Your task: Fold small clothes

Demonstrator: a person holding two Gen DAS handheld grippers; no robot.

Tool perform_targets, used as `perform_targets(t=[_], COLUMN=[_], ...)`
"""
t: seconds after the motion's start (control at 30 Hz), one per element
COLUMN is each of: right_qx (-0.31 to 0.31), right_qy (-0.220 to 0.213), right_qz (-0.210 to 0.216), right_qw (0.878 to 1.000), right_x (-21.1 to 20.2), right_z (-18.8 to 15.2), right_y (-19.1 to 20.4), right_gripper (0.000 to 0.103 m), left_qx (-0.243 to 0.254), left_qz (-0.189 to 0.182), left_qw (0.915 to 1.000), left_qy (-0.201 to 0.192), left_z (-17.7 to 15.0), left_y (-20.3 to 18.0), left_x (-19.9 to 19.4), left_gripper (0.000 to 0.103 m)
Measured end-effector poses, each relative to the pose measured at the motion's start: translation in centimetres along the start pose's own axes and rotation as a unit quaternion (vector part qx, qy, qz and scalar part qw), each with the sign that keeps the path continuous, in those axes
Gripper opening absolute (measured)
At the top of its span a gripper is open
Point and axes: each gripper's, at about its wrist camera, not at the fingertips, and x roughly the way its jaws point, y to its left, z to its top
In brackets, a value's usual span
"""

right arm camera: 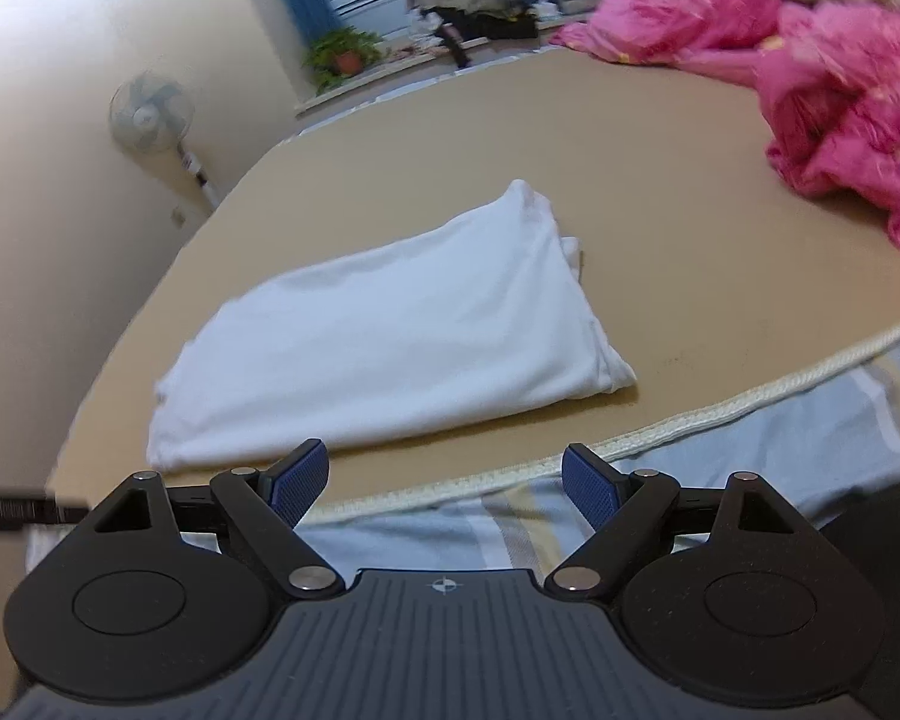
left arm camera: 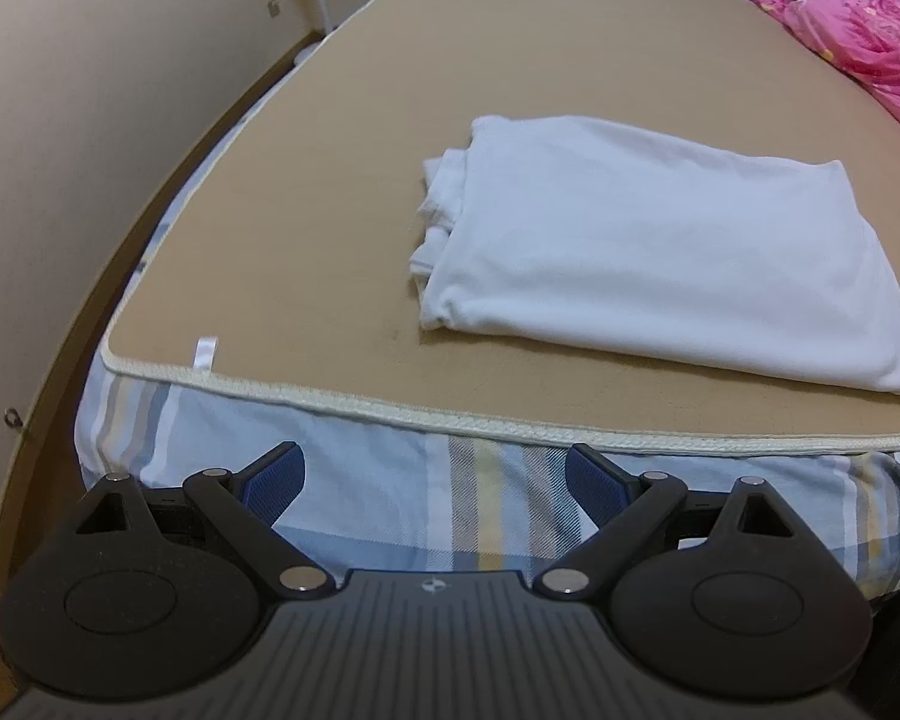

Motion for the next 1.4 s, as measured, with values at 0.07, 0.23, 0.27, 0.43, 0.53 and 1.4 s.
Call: perform_targets(t=[0.07,0.23,0.27,0.43,0.53,1.4], right_qx=[0.035,0.084,0.098,0.176,0.229,-0.067], right_qy=[0.001,0.008,0.01,0.049,0.063,0.007], right_qz=[-0.003,-0.023,-0.022,-0.07,-0.062,-0.091], right_qw=[0.999,0.996,0.995,0.981,0.969,0.994], right_x=[1.1,5.1,6.1,11.4,14.2,19.3], right_z=[0.5,1.7,2.0,3.0,3.0,9.9], right_y=[-1.2,-3.5,-4.0,-6.5,-7.7,15.4], right_gripper=[0.087,0.087,0.087,0.087,0.088,0.013], left_qx=[-0.005,-0.022,-0.027,-0.044,-0.051,-0.212], left_qz=[0.005,0.014,0.017,0.029,0.037,0.046], left_qw=[0.9999,0.9995,0.9993,0.9978,0.9968,0.9659], left_qy=[0.007,0.017,0.02,0.041,0.05,0.142], left_z=[0.1,0.7,0.8,1.5,1.9,2.8], left_y=[0.4,1.7,2.0,3.4,4.0,14.8], left_x=[0.6,1.8,2.1,3.6,4.4,12.9], left_gripper=[0.096,0.096,0.096,0.096,0.096,0.096])
